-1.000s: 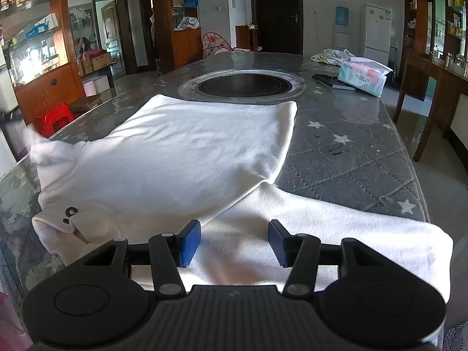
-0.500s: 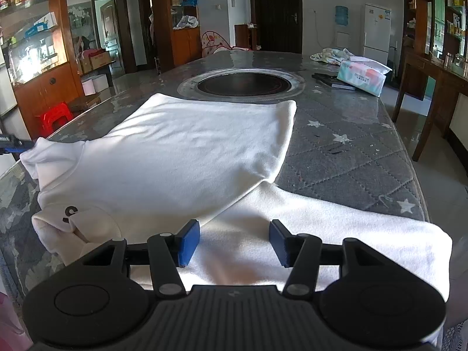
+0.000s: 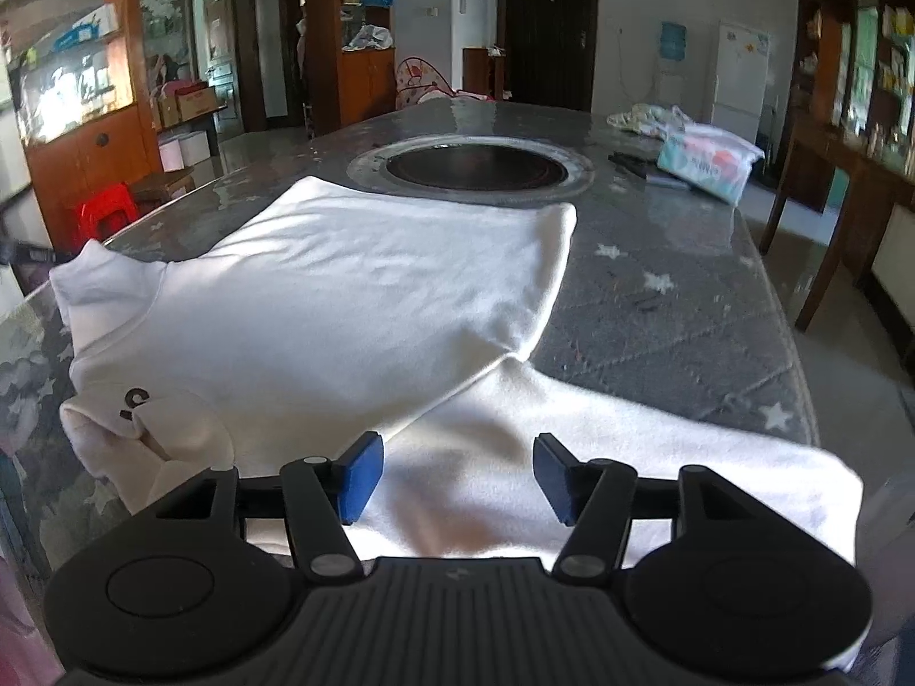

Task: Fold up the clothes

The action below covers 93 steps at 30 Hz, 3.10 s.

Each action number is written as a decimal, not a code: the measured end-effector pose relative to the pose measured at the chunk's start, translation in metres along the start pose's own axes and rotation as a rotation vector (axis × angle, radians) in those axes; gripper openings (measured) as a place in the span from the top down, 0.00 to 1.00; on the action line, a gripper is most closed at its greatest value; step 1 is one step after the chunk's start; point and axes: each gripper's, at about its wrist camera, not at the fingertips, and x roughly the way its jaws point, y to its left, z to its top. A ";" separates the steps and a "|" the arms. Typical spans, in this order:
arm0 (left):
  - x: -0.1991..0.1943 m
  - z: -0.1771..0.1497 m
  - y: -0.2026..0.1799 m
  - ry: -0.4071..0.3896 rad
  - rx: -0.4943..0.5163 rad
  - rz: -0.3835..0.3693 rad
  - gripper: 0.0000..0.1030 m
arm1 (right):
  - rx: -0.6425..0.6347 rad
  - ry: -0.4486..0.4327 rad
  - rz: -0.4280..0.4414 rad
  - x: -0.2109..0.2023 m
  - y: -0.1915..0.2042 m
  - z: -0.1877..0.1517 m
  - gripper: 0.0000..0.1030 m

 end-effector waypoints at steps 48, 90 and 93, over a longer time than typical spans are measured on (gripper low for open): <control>-0.024 -0.012 0.025 0.044 -0.411 -0.165 0.94 | -0.166 -0.049 0.233 -0.006 0.077 0.013 0.43; -0.107 -0.046 -0.103 -0.023 0.197 -0.663 0.51 | 0.004 -0.018 0.202 0.022 0.048 0.033 0.52; -0.103 -0.051 -0.100 -0.014 0.179 -0.671 0.52 | 0.017 0.016 0.203 0.035 0.051 0.036 0.58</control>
